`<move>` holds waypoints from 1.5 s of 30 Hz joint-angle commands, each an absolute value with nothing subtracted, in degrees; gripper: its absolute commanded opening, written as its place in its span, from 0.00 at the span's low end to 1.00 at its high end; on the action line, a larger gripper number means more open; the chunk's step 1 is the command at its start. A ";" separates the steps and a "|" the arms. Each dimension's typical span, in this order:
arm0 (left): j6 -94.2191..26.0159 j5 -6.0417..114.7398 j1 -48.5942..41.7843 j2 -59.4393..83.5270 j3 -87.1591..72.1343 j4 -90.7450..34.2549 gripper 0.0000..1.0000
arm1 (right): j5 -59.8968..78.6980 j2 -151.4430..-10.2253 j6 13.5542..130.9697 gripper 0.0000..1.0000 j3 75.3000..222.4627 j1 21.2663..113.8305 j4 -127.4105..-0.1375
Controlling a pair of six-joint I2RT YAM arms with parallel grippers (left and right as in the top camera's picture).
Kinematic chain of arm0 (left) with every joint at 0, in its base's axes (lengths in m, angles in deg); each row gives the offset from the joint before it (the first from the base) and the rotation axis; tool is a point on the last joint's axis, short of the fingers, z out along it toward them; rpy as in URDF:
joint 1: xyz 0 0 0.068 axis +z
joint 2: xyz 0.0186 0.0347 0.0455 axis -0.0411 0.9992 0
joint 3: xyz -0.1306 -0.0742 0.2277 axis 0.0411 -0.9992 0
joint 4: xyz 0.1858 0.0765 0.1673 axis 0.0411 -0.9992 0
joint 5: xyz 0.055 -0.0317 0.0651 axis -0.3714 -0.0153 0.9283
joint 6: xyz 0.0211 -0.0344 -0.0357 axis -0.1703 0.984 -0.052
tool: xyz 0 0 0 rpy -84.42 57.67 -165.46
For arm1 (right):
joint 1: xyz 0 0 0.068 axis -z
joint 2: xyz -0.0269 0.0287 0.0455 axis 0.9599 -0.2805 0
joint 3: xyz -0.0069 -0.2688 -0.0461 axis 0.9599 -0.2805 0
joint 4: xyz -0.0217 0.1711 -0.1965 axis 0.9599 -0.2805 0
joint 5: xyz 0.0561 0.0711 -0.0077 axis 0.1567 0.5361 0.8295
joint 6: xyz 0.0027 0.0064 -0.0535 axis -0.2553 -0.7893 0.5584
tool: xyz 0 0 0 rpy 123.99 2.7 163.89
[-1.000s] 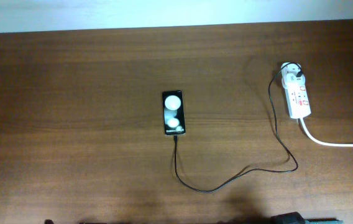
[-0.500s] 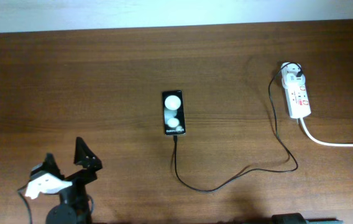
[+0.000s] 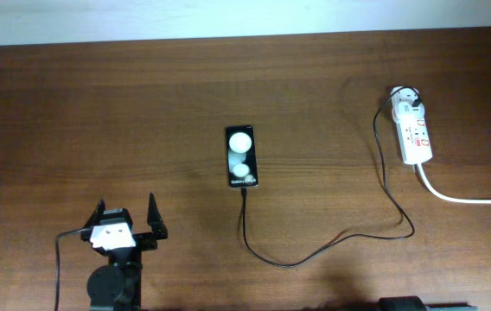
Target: Plug charger to phone and switch on socket
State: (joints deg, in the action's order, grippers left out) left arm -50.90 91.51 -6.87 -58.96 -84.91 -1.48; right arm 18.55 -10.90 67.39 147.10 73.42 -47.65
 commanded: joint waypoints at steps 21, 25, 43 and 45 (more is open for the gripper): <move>-52.41 90.52 -5.71 -59.31 -86.92 2.19 0.99 | 18.24 -10.40 68.72 0.11 147.21 72.50 -47.59; -52.41 90.52 -5.67 -59.26 -86.90 2.17 0.99 | 18.24 -10.40 70.95 0.12 147.43 72.65 -47.68; -62.35 85.78 -5.67 -59.22 -86.85 1.47 0.99 | 22.79 -10.40 73.73 0.99 146.42 77.55 -47.83; -62.33 85.78 -5.67 -59.22 -86.87 1.47 0.99 | 22.09 -10.40 73.73 0.99 145.55 77.55 -47.24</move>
State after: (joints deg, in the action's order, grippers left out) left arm -61.26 86.59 -6.02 -58.98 -86.39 1.45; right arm 21.89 -10.90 74.01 146.58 77.33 -47.59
